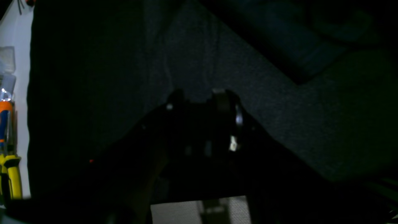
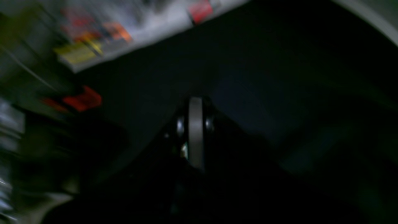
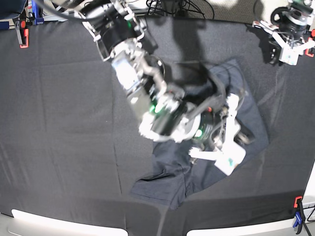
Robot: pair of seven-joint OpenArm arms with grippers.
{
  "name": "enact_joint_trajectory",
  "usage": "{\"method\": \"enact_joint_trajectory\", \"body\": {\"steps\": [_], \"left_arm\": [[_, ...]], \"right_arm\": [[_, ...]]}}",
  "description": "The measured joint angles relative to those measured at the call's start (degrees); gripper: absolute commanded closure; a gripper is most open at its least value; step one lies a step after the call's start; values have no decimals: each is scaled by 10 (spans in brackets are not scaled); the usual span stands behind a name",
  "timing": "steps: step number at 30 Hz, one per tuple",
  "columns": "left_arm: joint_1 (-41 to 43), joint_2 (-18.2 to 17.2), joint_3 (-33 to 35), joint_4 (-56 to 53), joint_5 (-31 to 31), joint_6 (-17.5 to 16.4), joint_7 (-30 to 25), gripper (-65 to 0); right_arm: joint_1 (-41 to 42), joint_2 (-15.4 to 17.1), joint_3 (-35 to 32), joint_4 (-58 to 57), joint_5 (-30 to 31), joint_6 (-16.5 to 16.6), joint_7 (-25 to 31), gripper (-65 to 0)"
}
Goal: Layout the t-shirt on the table in an organized manner, then fold the t-shirt properly
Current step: 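Reach the right gripper down to the shirt's bunched middle, then grasp the shirt fabric with the right gripper and drag it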
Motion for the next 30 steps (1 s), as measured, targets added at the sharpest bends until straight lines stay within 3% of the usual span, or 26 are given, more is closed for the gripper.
{"method": "enact_joint_trajectory", "body": {"steps": [2, 4, 12, 17, 23, 27, 30], "left_arm": [[0, 0, 0, 0, 0, 0, 0, -140], [0, -1, 0, 0, 0, 0, 0, -140], [0, 0, 0, 0, 0, 0, 0, -140], [0, 0, 0, 0, 0, 0, 0, -140], [0, 0, 0, 0, 0, 0, 0, -140], [0, 0, 0, 0, 0, 0, 0, -140], [0, 0, 0, 0, 0, 0, 0, -140]], "right_arm": [[-2, 2, 8, -1, -80, 0, -11, -239], [-4, 1, 28, -1, -119, -7, 1, -287], [-21, 3, 144, -53, -91, -14, -8, -286], [-21, 28, 154, -102, -29, -5, -33, -286], [-23, 24, 152, -139, 4, 9, -49, -286], [-21, 22, 153, -140, 74, 35, -66, -286], [-21, 7, 153, -140, 79, 36, -84, -286]]}}
